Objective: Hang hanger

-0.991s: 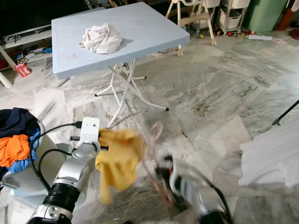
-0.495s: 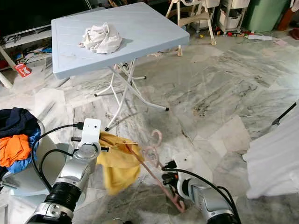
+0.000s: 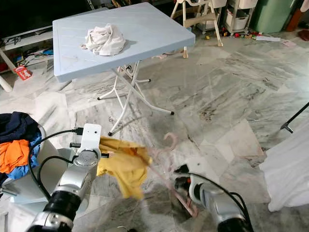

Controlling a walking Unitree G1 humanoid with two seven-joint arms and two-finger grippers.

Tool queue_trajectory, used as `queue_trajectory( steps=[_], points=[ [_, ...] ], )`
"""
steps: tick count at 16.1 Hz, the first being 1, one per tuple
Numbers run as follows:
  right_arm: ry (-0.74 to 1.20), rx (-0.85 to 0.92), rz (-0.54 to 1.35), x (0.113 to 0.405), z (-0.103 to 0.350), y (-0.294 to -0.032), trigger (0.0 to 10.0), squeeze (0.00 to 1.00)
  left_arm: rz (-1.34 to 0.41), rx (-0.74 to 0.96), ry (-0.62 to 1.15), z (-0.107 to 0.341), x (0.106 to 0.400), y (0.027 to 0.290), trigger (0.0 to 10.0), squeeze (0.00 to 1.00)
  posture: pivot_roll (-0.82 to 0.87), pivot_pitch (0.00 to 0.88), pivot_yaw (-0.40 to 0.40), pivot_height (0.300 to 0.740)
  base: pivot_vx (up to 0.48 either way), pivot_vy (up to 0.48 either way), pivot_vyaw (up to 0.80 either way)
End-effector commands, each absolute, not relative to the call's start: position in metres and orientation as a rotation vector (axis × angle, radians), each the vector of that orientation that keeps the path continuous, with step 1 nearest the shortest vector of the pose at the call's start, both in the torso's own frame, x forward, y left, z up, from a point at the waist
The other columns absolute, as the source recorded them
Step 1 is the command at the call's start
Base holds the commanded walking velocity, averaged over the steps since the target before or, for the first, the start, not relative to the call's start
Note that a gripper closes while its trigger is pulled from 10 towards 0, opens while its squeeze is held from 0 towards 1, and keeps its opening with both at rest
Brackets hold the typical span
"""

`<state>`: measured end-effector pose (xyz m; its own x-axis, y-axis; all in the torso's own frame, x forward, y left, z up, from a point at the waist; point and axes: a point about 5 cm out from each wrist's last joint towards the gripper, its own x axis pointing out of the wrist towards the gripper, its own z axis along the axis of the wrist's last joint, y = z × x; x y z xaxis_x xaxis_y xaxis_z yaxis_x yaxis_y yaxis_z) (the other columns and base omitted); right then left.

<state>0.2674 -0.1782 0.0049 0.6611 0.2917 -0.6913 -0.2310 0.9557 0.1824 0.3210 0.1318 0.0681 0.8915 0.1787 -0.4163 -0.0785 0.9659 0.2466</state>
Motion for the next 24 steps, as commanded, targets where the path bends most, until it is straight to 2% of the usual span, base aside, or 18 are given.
queue_trajectory(
  steps=[1,3,6,9,10,14,17,21,23,24],
  points=[
    [0.765,0.096,0.146,0.274,0.008,-0.194,10.0,0.0,0.123,0.206,0.359,0.086,0.325,0.133,10.0,0.0,0.04,0.051,0.087,0.74,0.0,0.0,0.0],
    [0.697,0.158,0.014,0.288,0.019,-0.202,10.0,0.0,0.018,0.159,0.297,0.093,0.32,0.117,10.0,0.0,0.04,0.053,0.089,0.74,0.0,0.0,0.0],
    [0.577,0.258,-0.009,0.31,0.045,-0.2,10.0,0.0,0.106,0.288,0.377,0.076,0.317,0.129,10.0,0.0,0.04,0.053,0.091,0.74,0.0,0.0,0.0],
    [0.428,0.355,0.065,0.327,0.073,-0.186,10.0,0.0,0.08,0.337,0.421,0.068,0.316,0.123,10.0,0.0,0.04,0.049,0.091,0.74,0.0,0.0,0.0],
    [0.385,0.393,0.149,0.327,0.08,-0.173,10.0,0.0,0.044,0.343,0.451,0.062,0.314,0.114,10.0,0.0,0.03,0.046,0.091,0.74,0.0,0.0,0.0],
    [0.255,0.605,0.116,0.337,0.102,-0.16,10.0,0.0,-0.078,0.282,0.5,0.054,0.31,0.08,10.0,0.0,0.02,0.04,0.095,0.74,0.0,0.0,0.0],
    [0.215,0.728,0.207,0.342,0.119,-0.126,10.0,0.0,-0.216,0.215,0.461,0.064,0.315,0.045,10.0,0.0,0.01,0.036,0.096,0.74,0.0,0.0,0.0],
    [0.204,0.814,0.268,0.343,0.127,-0.103,10.0,0.0,-0.272,0.166,0.479,0.063,0.313,0.031,10.0,0.0,0.01,0.035,0.1,0.74,0.0,0.0,0.0],
    [0.175,0.834,0.271,0.346,0.133,-0.101,10.0,0.0,-0.317,0.007,0.537,0.063,0.311,0.025,10.0,0.0,0.0,0.034,0.102,0.74,0.0,0.0,0.0],
    [0.158,0.831,0.298,0.345,0.136,-0.099,10.0,0.0,-0.309,-0.015,0.51,0.066,0.313,0.026,10.0,0.0,0.01,0.036,0.103,0.74,0.0,0.0,0.0]
  ],
)
